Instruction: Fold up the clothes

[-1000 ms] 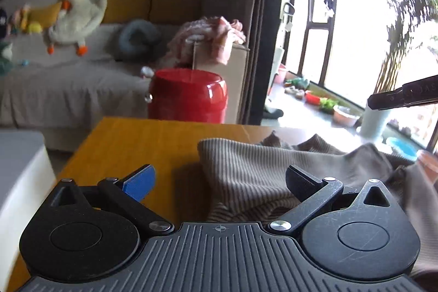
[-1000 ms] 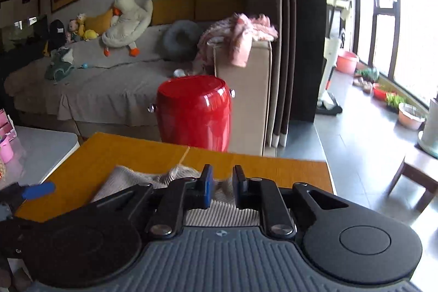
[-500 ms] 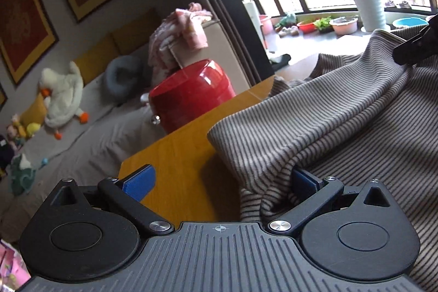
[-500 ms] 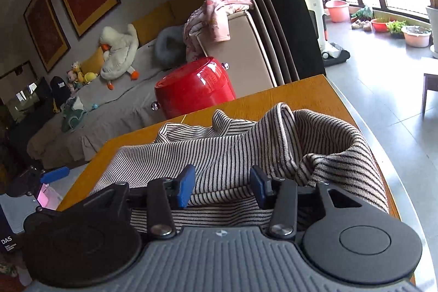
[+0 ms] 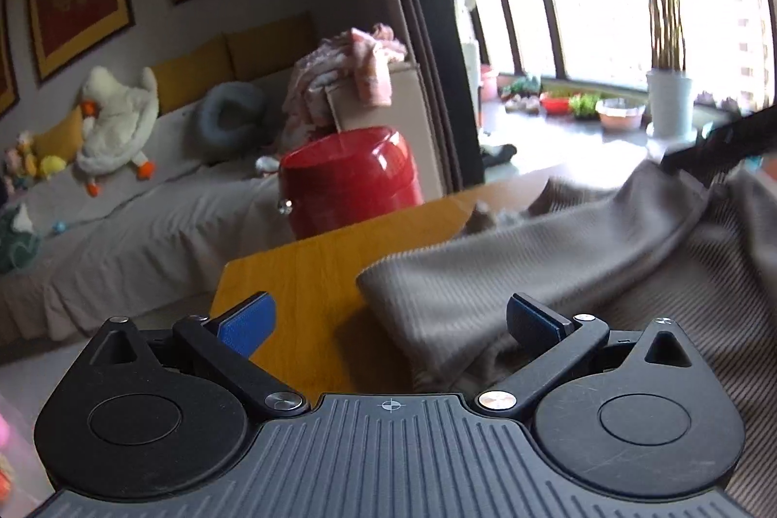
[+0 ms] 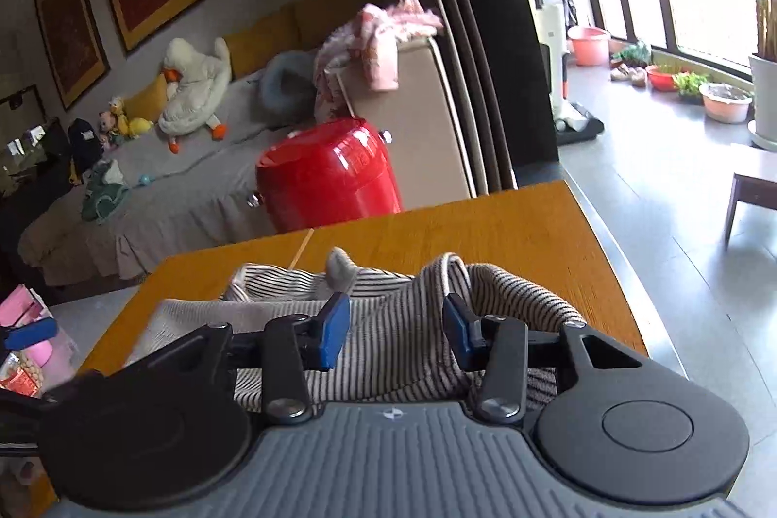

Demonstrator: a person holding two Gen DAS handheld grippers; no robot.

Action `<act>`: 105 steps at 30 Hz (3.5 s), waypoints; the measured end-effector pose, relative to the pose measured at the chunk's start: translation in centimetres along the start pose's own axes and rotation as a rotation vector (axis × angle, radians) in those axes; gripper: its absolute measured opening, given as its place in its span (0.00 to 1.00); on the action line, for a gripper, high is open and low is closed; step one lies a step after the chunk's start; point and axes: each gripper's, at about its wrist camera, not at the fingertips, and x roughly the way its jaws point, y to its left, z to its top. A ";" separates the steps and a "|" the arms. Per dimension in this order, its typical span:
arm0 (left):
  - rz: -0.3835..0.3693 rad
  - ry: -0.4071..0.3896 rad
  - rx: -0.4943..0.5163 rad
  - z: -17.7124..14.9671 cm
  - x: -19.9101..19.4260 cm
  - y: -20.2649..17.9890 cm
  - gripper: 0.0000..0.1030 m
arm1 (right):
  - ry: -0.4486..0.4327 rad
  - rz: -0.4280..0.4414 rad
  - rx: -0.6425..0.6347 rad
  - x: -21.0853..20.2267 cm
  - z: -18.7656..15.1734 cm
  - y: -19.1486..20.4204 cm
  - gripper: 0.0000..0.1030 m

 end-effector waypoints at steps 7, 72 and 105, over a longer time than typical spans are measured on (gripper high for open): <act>-0.246 0.021 -0.299 -0.9 2.6 -0.6 1.00 | 0.079 -0.154 -0.175 0.7 -0.5 1.7 0.30; -0.374 0.051 -0.290 -2.8 3.3 -1.0 1.00 | -0.051 0.228 -0.449 -5.2 9.1 23.8 0.17; -0.140 0.212 -0.185 -1.1 5.6 -3.0 0.95 | -0.068 0.387 0.291 -3.3 -5.4 -1.6 0.71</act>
